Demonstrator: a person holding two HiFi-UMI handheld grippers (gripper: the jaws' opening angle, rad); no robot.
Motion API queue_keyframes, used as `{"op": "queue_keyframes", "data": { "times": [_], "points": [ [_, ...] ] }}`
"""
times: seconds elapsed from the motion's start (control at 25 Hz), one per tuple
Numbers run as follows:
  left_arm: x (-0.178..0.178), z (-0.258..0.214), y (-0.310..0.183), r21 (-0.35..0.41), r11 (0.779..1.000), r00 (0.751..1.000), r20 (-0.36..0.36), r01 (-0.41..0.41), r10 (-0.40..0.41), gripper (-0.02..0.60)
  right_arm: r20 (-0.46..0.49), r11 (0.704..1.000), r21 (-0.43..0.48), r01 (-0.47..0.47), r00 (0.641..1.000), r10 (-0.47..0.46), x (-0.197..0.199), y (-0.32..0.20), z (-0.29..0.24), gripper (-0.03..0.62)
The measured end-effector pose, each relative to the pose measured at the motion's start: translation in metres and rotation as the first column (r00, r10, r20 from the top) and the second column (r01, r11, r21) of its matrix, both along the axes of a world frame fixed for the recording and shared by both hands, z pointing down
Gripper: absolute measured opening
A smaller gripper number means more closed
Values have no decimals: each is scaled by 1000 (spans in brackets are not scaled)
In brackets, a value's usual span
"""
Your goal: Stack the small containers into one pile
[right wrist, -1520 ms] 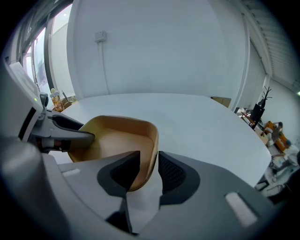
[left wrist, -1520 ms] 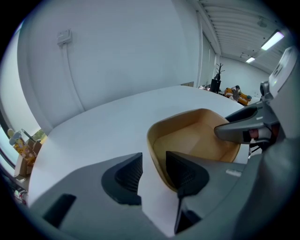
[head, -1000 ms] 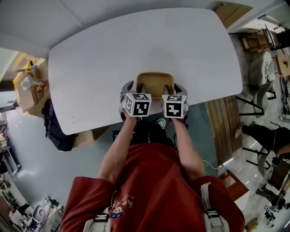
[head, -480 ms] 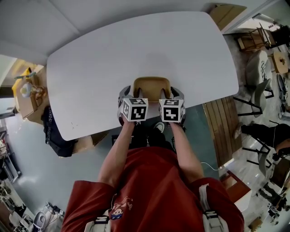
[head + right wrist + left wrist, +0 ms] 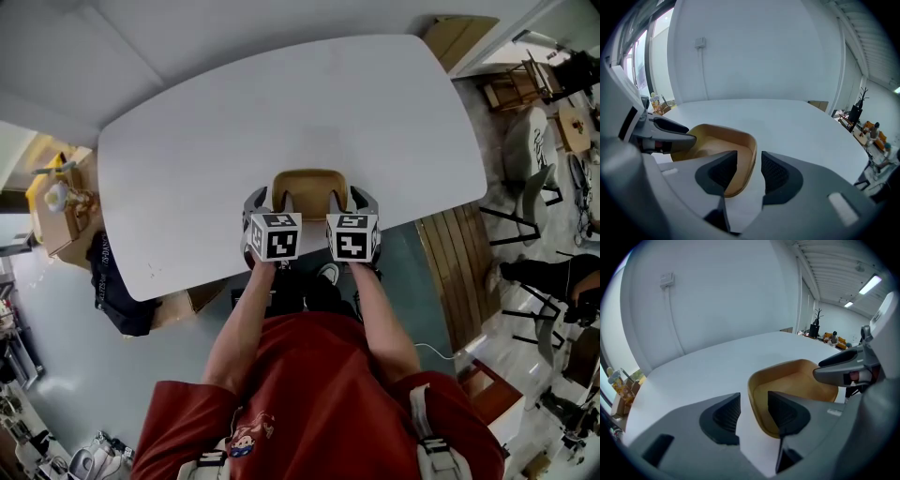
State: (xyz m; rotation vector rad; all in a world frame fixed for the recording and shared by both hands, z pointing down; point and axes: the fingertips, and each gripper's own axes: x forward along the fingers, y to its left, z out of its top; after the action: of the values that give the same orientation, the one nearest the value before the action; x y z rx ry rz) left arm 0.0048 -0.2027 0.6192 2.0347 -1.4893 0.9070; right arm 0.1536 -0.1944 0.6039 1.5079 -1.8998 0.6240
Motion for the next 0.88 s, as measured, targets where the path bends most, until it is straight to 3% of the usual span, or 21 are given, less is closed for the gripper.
{"op": "queue_keyframes", "data": {
  "times": [0.48, 0.88],
  "points": [
    [-16, -47, -2, 106, 993, 999, -31, 43, -40, 189, 24, 994, 104, 17, 1000, -20, -12, -7, -40, 166],
    [-52, -93, -8, 239, 967, 996, -29, 84, -79, 189, 20, 969, 239, 61, 997, -68, -35, -23, -89, 166]
  ]
}}
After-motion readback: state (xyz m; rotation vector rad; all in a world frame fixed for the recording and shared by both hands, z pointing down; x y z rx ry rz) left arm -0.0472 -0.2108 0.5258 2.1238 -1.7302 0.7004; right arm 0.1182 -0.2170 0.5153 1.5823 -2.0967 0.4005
